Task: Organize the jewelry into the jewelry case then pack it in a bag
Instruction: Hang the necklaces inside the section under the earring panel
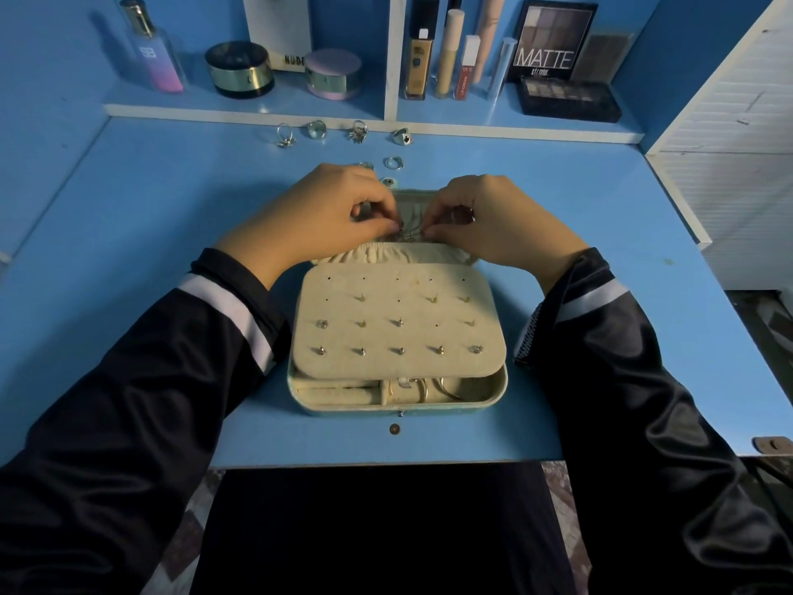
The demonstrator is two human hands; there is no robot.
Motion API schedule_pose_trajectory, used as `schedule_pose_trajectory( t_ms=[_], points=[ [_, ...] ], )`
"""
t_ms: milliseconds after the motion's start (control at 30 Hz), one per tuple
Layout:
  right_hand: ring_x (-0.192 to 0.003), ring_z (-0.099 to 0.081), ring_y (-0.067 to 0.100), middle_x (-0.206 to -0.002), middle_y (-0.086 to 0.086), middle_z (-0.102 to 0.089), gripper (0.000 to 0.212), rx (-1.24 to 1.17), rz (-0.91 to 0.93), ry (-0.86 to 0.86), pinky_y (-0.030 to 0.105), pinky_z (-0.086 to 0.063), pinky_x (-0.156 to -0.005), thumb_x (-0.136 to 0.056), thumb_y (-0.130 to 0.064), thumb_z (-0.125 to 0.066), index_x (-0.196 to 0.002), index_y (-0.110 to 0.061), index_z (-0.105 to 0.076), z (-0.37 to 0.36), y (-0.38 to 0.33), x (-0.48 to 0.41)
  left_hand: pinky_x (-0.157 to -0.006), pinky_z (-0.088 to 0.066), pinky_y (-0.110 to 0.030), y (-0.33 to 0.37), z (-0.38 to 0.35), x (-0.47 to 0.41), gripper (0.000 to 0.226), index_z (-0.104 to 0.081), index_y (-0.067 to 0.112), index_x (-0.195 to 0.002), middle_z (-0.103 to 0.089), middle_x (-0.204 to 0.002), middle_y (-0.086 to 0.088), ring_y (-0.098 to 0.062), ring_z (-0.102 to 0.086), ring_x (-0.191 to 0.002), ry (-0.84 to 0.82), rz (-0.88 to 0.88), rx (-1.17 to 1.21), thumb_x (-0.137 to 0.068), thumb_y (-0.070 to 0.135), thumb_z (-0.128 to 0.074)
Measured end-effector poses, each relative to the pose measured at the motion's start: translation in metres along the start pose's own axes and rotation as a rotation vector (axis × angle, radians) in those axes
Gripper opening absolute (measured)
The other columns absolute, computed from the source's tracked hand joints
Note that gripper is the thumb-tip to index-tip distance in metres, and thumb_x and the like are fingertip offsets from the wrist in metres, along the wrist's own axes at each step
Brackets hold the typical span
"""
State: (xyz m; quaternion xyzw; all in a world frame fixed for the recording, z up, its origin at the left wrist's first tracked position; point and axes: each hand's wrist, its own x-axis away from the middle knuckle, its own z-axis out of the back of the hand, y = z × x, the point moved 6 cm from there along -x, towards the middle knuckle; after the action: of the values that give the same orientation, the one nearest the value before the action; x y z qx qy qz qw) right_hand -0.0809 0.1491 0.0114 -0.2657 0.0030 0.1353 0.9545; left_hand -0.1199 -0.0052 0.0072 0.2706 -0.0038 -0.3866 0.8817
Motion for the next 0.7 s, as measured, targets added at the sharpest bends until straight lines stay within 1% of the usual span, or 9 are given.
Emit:
schedule_pose_trajectory(
  t_ms=[100,167,267,333,433,500,567,633,700],
  points=[
    [-0.066,-0.048,-0.004,-0.080,-0.012,-0.058,0.007,-0.009,0.021,-0.042,0.007,-0.037,-0.064,-0.086,-0.010,-0.069,-0.087,-0.015,-0.073,-0.0010,0.0000,0.0013,-0.076,-0.048,-0.040,0.0034,-0.0015,0.0000,0.007,-0.074,0.022,-0.092,-0.063,-0.087,0.007,-0.018,-0.057,-0.081,-0.022,-0.014,0.009,-0.088,0.027,-0.071],
    [-0.068,-0.049,-0.001,-0.080,-0.014,-0.059,0.009,-0.039,0.011,-0.036,0.007,-0.036,-0.065,-0.085,-0.010,-0.069,-0.085,-0.018,-0.073,0.0013,0.0020,0.0017,-0.074,-0.048,-0.036,0.0046,-0.0011,0.0004,0.003,-0.073,0.024,-0.090,-0.061,-0.084,0.011,-0.017,-0.056,-0.078,-0.030,-0.014,0.034,-0.087,0.026,-0.072],
    [-0.068,-0.048,0.001,-0.076,-0.017,-0.055,0.011,-0.053,-0.007,0.015,0.008,-0.035,-0.064,-0.086,-0.009,-0.069,-0.083,-0.020,-0.071,0.0055,0.0043,0.0010,-0.073,-0.046,-0.034,0.0013,0.0012,0.0005,0.003,-0.073,0.026,-0.090,-0.063,-0.087,0.008,-0.015,-0.053,-0.075,-0.012,0.004,0.056,-0.087,0.027,-0.072],
    [-0.068,-0.047,0.001,-0.078,-0.012,-0.058,0.008,-0.032,-0.003,0.015,0.007,-0.035,-0.064,-0.086,-0.009,-0.068,-0.085,-0.015,-0.073,0.0033,0.0036,0.0004,-0.073,-0.046,-0.034,-0.0008,0.0022,0.0010,0.005,-0.074,0.025,-0.092,-0.064,-0.089,0.006,-0.016,-0.053,-0.075,0.001,0.013,0.058,-0.087,0.027,-0.072],
    [-0.070,-0.047,0.003,-0.089,0.000,-0.064,0.009,-0.005,0.021,-0.003,0.009,-0.035,-0.064,-0.087,-0.009,-0.067,-0.091,-0.013,-0.075,-0.0018,0.0017,0.0001,-0.074,-0.047,-0.035,0.0018,0.0001,0.0012,0.007,-0.075,0.023,-0.093,-0.062,-0.088,0.006,-0.016,-0.053,-0.076,-0.008,0.004,0.058,-0.088,0.026,-0.072],
    [-0.070,-0.047,0.003,-0.089,0.000,-0.063,0.011,-0.006,0.038,-0.022,0.012,-0.036,-0.067,-0.087,-0.008,-0.066,-0.092,-0.013,-0.075,-0.0031,-0.0003,0.0004,-0.074,-0.048,-0.037,0.0044,-0.0019,0.0010,0.007,-0.075,0.022,-0.093,-0.062,-0.087,0.005,-0.018,-0.055,-0.077,-0.020,-0.005,0.057,-0.088,0.025,-0.072],
    [-0.071,-0.048,0.002,-0.088,-0.002,-0.062,0.012,-0.012,0.047,-0.046,0.012,-0.037,-0.067,-0.088,-0.007,-0.066,-0.091,-0.014,-0.075,-0.0028,-0.0014,0.0014,-0.074,-0.048,-0.037,0.0059,-0.0029,0.0007,0.006,-0.075,0.022,-0.092,-0.062,-0.086,0.006,-0.019,-0.056,-0.078,-0.036,-0.011,0.071,-0.088,0.024,-0.072],
    [-0.071,-0.049,0.002,-0.088,-0.003,-0.062,0.012,-0.030,0.041,-0.045,0.009,-0.036,-0.065,-0.087,-0.006,-0.066,-0.090,-0.014,-0.074,-0.0006,-0.0011,0.0029,-0.074,-0.047,-0.034,0.0054,-0.0027,0.0008,0.005,-0.074,0.023,-0.091,-0.062,-0.085,0.009,-0.017,-0.056,-0.077,-0.039,-0.006,0.091,-0.088,0.025,-0.071],
    [-0.071,-0.048,0.002,-0.087,-0.002,-0.062,0.013,-0.050,0.029,-0.014,0.008,-0.036,-0.065,-0.087,-0.005,-0.065,-0.088,-0.014,-0.074,0.0030,-0.0003,0.0037,-0.072,-0.044,-0.026,0.0017,0.0003,0.0011,0.003,-0.073,0.025,-0.091,-0.064,-0.088,0.008,-0.013,-0.054,-0.075,-0.012,0.007,0.098,-0.088,0.026,-0.071]
  ],
)
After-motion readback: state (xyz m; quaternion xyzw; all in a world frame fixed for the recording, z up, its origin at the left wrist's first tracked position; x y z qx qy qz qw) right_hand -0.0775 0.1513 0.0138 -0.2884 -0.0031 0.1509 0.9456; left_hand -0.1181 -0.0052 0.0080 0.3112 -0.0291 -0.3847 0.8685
